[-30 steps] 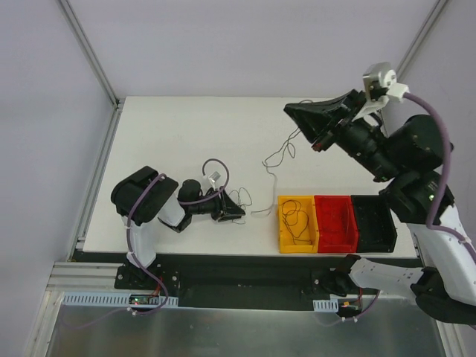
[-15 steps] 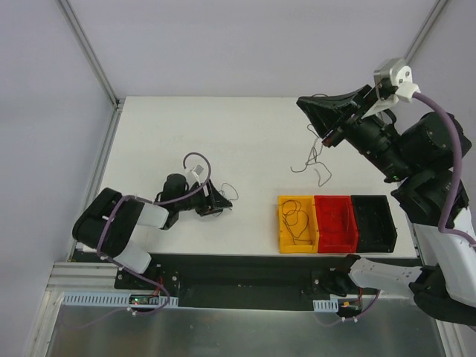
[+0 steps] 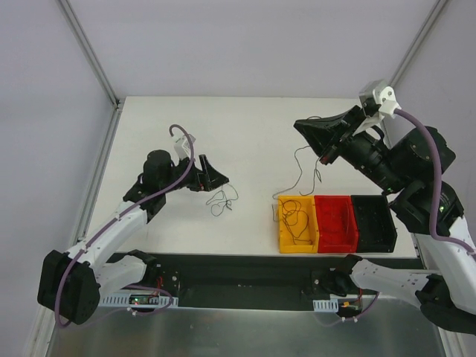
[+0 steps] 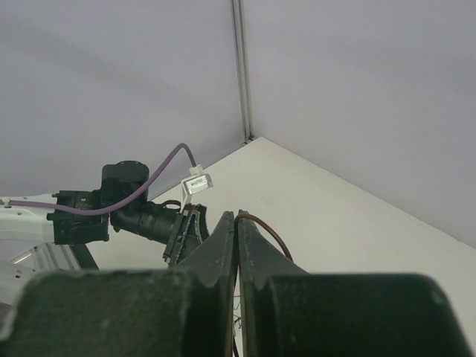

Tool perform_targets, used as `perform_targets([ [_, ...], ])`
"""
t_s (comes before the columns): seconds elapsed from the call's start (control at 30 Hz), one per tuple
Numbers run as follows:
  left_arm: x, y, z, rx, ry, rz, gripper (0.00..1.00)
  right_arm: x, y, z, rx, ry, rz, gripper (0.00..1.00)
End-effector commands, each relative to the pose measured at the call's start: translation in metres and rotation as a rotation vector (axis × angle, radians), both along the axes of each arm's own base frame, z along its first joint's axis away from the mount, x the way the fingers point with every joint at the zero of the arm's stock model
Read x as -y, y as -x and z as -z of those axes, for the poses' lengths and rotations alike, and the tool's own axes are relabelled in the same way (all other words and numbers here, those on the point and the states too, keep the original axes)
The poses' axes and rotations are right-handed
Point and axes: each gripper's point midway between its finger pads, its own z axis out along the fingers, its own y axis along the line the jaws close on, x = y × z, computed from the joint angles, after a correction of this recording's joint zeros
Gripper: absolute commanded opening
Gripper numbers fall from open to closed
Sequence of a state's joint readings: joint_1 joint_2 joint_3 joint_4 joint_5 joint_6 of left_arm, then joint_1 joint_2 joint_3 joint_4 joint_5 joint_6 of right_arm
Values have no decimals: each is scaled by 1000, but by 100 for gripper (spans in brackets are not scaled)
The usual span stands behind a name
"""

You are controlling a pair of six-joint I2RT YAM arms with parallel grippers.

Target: Untangle the cables

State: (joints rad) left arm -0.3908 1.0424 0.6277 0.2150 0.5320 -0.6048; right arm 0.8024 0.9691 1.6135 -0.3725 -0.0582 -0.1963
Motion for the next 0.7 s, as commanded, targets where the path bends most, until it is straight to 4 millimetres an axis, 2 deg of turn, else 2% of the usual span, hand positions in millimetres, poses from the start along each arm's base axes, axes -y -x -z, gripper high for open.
perform_targets([
  [0.0, 1, 11, -30, 85, -16, 87, 82, -14, 7, 6, -39, -8, -81, 0],
  [0.1, 12, 19, -70, 208, 20, 209, 82, -27, 16, 17, -62, 6, -169, 0],
  [0.27, 16, 25, -116, 337, 46, 269, 82, -48, 25, 51, -131, 33, -286, 0],
  [0.4, 18, 24, -127, 400, 32, 306, 84, -58, 16, 78, -196, 23, -279, 0],
  [0.53, 19, 20, -120, 399, 13, 321, 84, -67, -10, 106, -314, 19, -188, 0],
  [0.67, 22, 18, -123, 381, 23, 332, 84, -53, -36, 133, -398, 41, -2, 0],
])
